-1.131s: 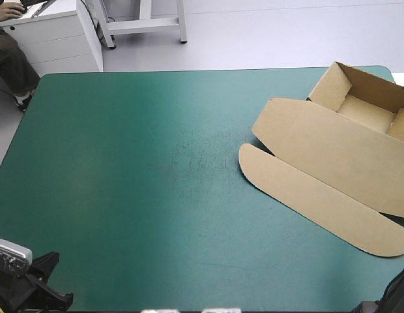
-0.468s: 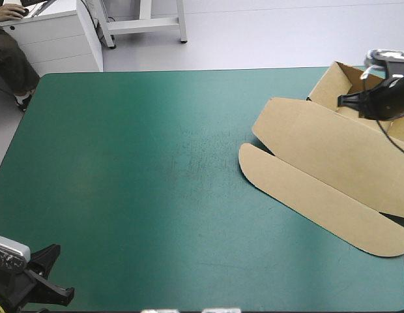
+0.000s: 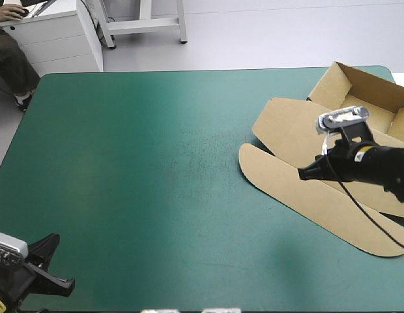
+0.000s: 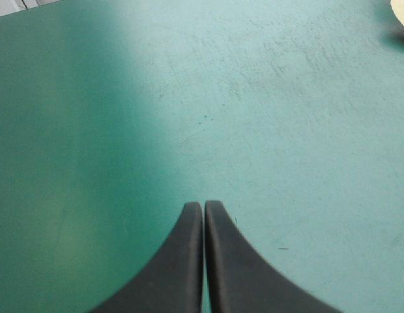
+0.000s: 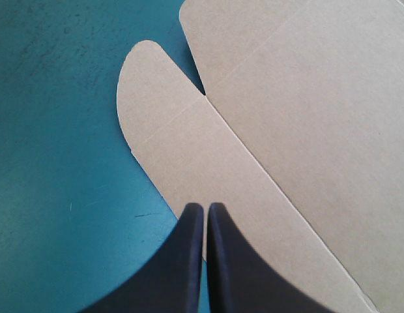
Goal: Fold the box
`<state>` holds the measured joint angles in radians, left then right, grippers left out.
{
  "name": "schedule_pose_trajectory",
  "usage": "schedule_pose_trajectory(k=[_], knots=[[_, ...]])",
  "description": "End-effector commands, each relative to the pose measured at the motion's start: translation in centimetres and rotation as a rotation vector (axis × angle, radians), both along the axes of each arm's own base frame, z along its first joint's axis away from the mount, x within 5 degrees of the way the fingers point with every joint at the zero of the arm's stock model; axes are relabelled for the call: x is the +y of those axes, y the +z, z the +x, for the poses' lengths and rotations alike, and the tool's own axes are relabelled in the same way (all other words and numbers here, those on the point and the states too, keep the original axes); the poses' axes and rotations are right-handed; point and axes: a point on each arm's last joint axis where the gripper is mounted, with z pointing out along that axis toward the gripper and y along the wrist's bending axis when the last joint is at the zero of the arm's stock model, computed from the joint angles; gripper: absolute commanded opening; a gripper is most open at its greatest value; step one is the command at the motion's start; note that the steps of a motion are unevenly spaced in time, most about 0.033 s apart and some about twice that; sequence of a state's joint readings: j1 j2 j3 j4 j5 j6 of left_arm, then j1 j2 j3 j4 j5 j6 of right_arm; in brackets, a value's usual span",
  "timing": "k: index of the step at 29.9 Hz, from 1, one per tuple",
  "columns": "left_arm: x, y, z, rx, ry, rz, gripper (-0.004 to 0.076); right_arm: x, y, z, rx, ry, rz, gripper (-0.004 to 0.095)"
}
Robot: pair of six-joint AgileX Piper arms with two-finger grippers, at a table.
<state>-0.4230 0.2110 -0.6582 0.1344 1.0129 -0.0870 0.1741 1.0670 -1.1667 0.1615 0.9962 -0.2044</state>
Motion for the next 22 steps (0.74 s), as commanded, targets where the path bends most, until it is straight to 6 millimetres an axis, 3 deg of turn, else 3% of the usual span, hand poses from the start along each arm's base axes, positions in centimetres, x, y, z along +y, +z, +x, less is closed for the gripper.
schedule_pose_trajectory(k=[1, 11, 15, 22], knots=[[-0.4, 0.5, 0.7, -0.071, -0.008, -0.031, -0.0010, -0.6, 1.1, -3.2, -0.176, -0.001, 0.027, -0.0001], [-0.7, 0.5, 1.2, -0.139, -0.036, -0.030, -0.0010, -2.2, -1.7, -11.6, -0.424, 0.011, 0.027, -0.0005], [-0.7, 0.5, 1.0, -0.144, -0.038, -0.037, -0.0010, -2.6, -3.7, -13.9, -0.484, 0.000, 0.045, -0.0020], [0.2, -0.2, -1.1, -0.231, -0.038, -0.080, -0.0010, -3.1, -7.0, -16.7, -0.531, -0.030, 0.100, -0.0020]])
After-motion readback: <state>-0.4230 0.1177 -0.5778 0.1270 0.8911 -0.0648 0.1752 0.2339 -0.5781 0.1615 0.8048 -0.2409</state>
